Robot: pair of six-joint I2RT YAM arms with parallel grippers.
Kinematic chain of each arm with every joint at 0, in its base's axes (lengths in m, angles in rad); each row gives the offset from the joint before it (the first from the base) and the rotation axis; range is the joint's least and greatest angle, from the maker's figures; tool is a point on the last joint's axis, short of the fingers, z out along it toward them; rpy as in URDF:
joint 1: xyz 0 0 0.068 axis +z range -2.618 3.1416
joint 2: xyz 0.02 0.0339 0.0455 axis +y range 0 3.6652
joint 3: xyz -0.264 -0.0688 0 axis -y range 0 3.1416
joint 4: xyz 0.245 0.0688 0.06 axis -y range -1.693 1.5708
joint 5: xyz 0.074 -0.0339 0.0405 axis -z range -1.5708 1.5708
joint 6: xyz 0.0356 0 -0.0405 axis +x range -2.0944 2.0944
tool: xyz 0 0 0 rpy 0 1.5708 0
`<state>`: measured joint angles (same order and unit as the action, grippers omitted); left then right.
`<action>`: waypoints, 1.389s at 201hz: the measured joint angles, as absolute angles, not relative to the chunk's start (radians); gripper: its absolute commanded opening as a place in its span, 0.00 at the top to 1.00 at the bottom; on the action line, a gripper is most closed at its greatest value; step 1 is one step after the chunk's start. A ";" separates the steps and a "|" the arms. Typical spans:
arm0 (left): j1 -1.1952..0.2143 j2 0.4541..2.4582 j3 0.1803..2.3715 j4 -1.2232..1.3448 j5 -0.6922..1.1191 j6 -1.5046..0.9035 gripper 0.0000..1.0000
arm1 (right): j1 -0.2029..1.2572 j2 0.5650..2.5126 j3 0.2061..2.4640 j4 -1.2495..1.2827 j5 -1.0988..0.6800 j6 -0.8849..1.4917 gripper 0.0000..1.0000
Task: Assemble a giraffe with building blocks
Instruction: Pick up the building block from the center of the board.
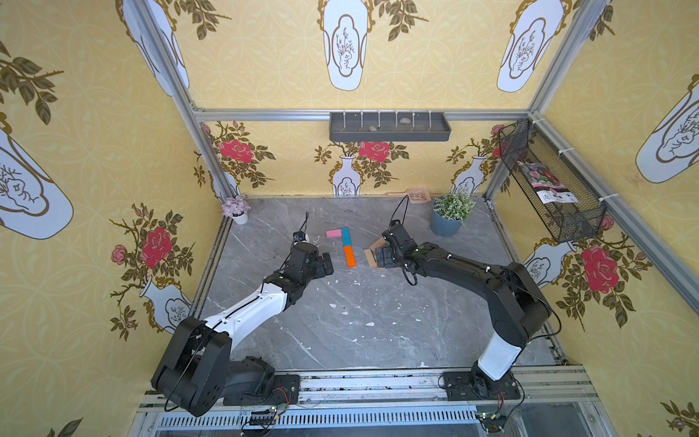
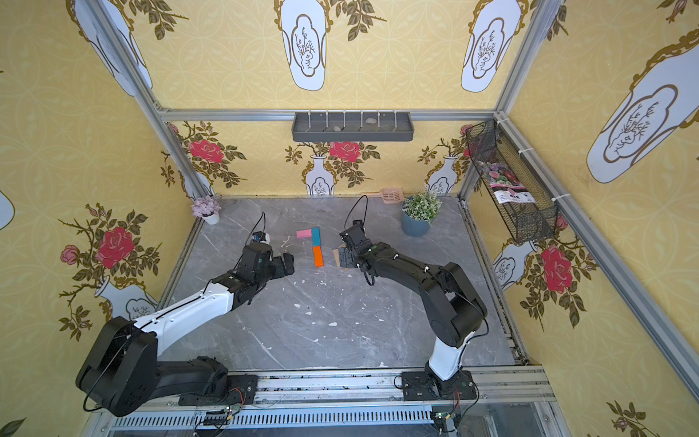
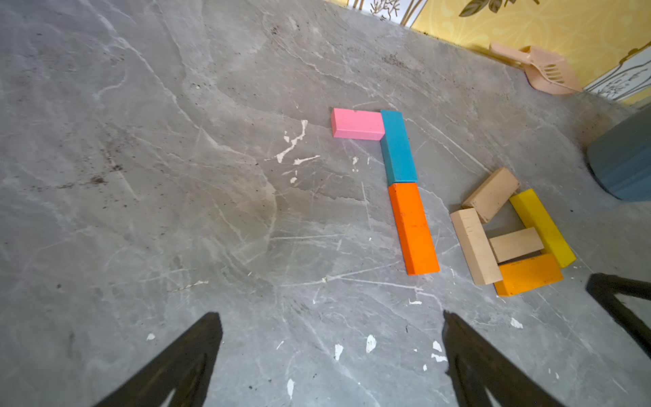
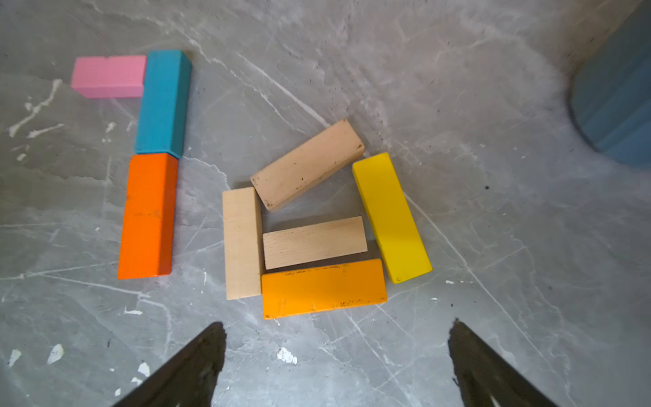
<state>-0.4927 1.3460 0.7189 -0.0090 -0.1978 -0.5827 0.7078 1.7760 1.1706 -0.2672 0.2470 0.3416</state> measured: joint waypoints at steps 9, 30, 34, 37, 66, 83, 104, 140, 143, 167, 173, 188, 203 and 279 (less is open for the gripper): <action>-0.498 1.369 0.736 -0.010 -0.180 -0.580 0.01 | 0.694 1.801 1.183 -0.268 0.215 0.336 0.09; -0.510 1.426 0.778 -0.022 -0.145 -0.561 0.01 | 0.679 1.850 1.217 -0.276 0.139 0.309 0.11; -0.512 1.440 0.789 -0.030 -0.145 -0.556 0.01 | 0.676 1.860 1.225 -0.278 0.128 0.307 0.11; -0.513 1.449 0.796 -0.033 -0.143 -0.557 0.01 | 0.673 1.868 1.231 -0.282 0.114 0.305 0.11; -0.524 1.527 0.859 -0.076 -0.123 -0.545 0.01 | 0.628 1.928 1.270 -0.282 0.028 0.291 0.12; -0.529 1.552 0.875 -0.097 -0.115 -0.542 0.01 | 0.622 1.958 1.290 -0.281 -0.010 0.286 0.11; -0.535 1.561 0.883 -0.113 -0.104 -0.532 0.01 | 0.622 1.987 1.308 -0.254 -0.036 0.267 0.11; -0.535 1.565 0.885 -0.120 -0.105 -0.530 0.01 | 0.615 2.003 1.320 -0.237 -0.054 0.258 0.11; -0.535 1.566 0.886 -0.121 -0.105 -0.530 0.01 | 0.615 2.003 1.318 -0.237 -0.057 0.258 0.11; -0.535 1.567 0.889 -0.131 -0.104 -0.527 0.01 | 0.614 1.972 1.260 -0.237 -0.071 0.260 0.12; -0.535 1.567 0.889 -0.132 -0.104 -0.527 0.01 | 0.615 1.959 1.240 -0.239 -0.073 0.261 0.12; -0.535 1.567 0.889 -0.139 -0.104 -0.526 0.01 | 0.622 1.924 1.190 -0.243 -0.081 0.268 0.12; -0.535 1.567 0.889 -0.139 -0.104 -0.524 0.01 | 0.636 1.884 1.145 -0.245 -0.086 0.287 0.12; -0.537 1.547 0.889 -0.143 -0.105 -0.524 0.01 | 0.702 1.829 1.078 -0.276 -0.009 0.252 0.38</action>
<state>-0.5373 1.5471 0.8890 -0.1429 -0.1047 -0.5240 0.7021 1.8294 1.0779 -0.2764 -0.0093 0.2523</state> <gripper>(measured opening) 0.993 0.627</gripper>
